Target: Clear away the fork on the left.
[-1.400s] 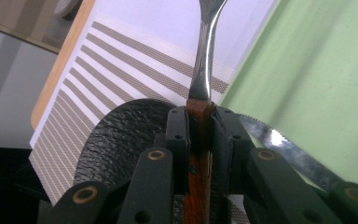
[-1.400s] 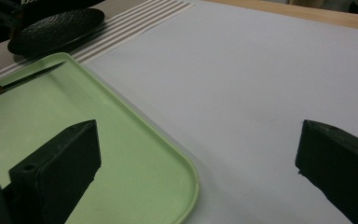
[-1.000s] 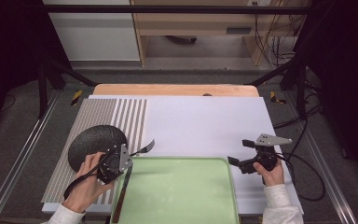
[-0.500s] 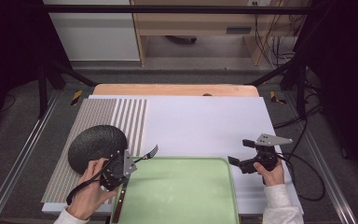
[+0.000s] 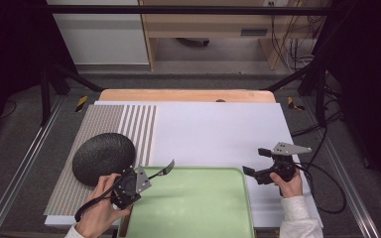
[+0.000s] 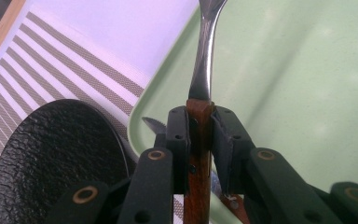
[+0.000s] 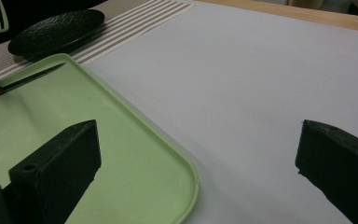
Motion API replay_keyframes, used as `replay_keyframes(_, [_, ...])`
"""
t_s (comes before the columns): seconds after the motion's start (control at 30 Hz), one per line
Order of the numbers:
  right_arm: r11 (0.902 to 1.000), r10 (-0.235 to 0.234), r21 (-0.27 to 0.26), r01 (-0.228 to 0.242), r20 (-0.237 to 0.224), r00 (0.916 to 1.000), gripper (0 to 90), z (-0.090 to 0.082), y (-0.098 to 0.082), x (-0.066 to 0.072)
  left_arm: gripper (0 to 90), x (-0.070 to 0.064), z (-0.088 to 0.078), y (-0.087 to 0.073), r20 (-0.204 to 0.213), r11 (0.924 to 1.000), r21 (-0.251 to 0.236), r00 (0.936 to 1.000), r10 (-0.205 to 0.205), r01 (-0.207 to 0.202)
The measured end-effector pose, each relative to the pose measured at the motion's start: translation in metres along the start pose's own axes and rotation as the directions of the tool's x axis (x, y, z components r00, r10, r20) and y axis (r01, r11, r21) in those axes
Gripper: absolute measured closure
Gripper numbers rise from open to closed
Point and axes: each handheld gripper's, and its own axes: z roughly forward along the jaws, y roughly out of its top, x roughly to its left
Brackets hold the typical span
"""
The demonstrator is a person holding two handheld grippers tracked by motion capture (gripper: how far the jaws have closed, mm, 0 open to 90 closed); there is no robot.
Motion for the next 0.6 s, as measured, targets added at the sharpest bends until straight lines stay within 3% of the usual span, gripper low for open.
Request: replay_keyframes(0.6, [1.0,0.001,0.001,-0.001,0.004,1.0,0.5,0.0,0.0,0.0,77.1,-0.024,-0.011,0.013,0.049,0.9991,0.041,0.9987,-0.008,0.006])
